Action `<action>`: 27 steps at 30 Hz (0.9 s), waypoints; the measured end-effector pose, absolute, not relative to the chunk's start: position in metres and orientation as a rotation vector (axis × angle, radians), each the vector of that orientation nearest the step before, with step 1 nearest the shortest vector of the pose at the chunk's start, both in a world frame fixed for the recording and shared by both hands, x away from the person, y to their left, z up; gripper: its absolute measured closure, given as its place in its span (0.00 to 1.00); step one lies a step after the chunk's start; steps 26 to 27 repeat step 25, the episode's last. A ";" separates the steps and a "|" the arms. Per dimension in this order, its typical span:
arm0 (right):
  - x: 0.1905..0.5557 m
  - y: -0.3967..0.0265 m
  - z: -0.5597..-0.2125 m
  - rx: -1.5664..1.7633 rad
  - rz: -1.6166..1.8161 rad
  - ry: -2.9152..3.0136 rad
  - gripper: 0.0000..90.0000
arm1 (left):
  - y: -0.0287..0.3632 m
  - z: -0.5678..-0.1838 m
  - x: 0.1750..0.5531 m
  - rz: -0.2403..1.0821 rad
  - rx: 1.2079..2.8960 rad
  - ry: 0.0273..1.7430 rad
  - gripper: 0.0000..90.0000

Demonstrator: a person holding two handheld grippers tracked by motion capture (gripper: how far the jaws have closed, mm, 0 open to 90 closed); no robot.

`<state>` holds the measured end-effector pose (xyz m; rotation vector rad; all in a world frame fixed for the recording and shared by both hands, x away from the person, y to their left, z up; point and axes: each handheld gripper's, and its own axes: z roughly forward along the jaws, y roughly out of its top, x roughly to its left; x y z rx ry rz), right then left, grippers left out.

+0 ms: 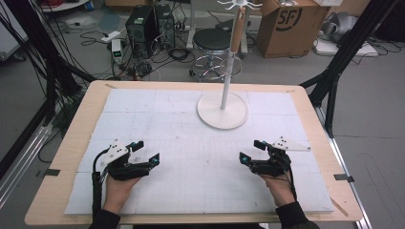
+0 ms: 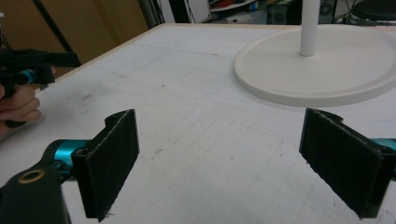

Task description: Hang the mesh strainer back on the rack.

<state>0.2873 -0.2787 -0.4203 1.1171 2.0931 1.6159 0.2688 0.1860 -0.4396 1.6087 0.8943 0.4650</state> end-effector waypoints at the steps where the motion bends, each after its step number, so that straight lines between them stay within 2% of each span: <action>1: 0.287 -0.278 -0.421 1.115 1.599 2.106 0.12 | 0.186 -0.439 0.268 0.464 1.614 0.891 0.20; 27: 0.289 -0.280 -0.428 1.149 1.591 2.098 0.12 | 0.186 -0.440 0.266 0.475 1.628 0.879 0.20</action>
